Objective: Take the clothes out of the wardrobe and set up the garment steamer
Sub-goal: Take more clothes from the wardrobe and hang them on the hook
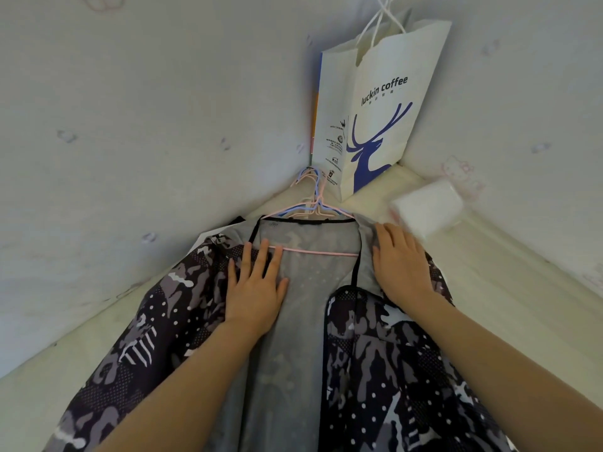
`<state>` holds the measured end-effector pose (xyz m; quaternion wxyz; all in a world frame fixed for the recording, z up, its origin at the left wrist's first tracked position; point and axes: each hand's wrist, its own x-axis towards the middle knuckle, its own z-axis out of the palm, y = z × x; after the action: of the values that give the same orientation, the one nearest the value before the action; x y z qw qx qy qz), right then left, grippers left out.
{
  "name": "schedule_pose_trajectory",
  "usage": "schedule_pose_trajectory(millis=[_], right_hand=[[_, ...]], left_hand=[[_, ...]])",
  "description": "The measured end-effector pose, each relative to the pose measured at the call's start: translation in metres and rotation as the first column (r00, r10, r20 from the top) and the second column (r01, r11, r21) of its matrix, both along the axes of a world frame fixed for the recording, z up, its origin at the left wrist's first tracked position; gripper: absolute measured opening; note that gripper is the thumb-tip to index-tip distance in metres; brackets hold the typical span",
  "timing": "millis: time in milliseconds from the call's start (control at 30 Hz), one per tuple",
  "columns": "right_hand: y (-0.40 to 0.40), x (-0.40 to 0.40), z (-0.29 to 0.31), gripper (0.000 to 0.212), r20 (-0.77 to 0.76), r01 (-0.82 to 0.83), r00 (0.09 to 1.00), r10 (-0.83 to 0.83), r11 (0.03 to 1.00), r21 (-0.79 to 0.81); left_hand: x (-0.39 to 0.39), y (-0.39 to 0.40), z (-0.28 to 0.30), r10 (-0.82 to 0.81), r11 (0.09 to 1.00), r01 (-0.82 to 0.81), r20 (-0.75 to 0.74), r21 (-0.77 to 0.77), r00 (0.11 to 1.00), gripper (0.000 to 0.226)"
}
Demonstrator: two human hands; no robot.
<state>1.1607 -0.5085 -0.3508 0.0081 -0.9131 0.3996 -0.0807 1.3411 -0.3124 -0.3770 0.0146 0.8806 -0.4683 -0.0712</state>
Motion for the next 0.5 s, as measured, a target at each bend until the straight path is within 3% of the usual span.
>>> schedule_pose_trajectory(millis=[133,267,367,500], right_hand=[[0.031,-0.027,0.002,0.056,-0.098,-0.019,0.995,0.024,0.998,0.053],[0.069,-0.05,0.005,0.059,-0.103,-0.001,0.995,0.012,0.994,0.108],[0.098,-0.065,0.006,0.059,-0.127,0.005,0.992,0.01,0.993,0.12],[0.143,-0.082,0.012,0.06,-0.157,0.049,0.987,-0.026,0.988,0.144]], left_hand=[[-0.012,0.0,0.011,0.046,0.999,-0.045,-0.08,0.013,0.996,0.059],[-0.033,0.022,0.013,-0.01,1.0,0.011,-0.11,0.008,0.994,0.055],[-0.053,0.046,0.019,-0.045,0.999,0.045,-0.152,-0.002,0.987,0.073],[-0.087,0.082,0.026,-0.087,0.996,0.09,-0.203,0.005,0.975,0.077]])
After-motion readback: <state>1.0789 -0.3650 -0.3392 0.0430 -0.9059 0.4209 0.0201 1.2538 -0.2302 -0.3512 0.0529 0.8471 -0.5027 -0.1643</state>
